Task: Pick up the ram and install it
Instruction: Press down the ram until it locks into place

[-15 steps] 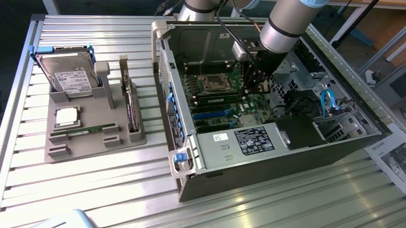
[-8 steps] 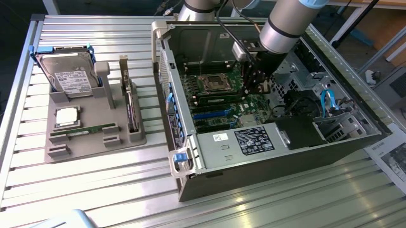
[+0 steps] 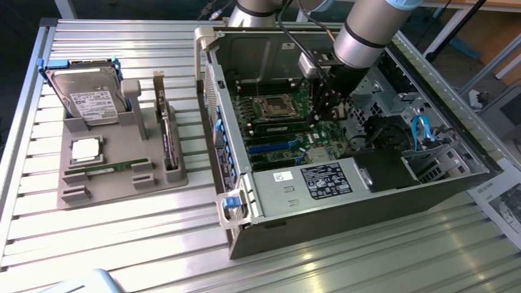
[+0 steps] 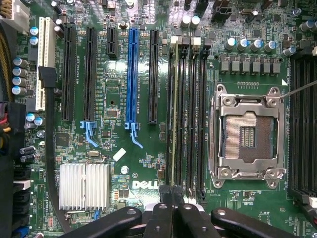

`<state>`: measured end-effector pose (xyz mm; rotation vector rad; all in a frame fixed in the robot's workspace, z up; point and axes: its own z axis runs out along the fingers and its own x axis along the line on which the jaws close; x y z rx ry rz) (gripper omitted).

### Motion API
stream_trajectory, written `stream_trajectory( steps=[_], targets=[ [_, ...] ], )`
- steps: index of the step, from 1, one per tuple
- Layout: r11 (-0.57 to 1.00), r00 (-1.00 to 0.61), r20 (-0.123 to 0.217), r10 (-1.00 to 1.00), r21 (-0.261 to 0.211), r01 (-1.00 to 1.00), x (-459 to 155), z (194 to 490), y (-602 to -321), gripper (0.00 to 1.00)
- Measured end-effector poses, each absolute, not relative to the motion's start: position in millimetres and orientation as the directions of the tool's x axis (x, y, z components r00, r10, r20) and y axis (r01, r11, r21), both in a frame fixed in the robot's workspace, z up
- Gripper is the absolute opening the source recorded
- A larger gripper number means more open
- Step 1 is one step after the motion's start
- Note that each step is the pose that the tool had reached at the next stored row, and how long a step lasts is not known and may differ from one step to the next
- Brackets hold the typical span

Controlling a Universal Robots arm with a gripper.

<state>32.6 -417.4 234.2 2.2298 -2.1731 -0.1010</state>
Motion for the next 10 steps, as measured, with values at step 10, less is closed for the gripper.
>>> stream_trajectory(
  steps=[10],
  targets=[
    [-0.027,0.025,-0.028,-0.999,0.067,-0.997,32.5,245.4,-417.3,0.1]
  ],
)
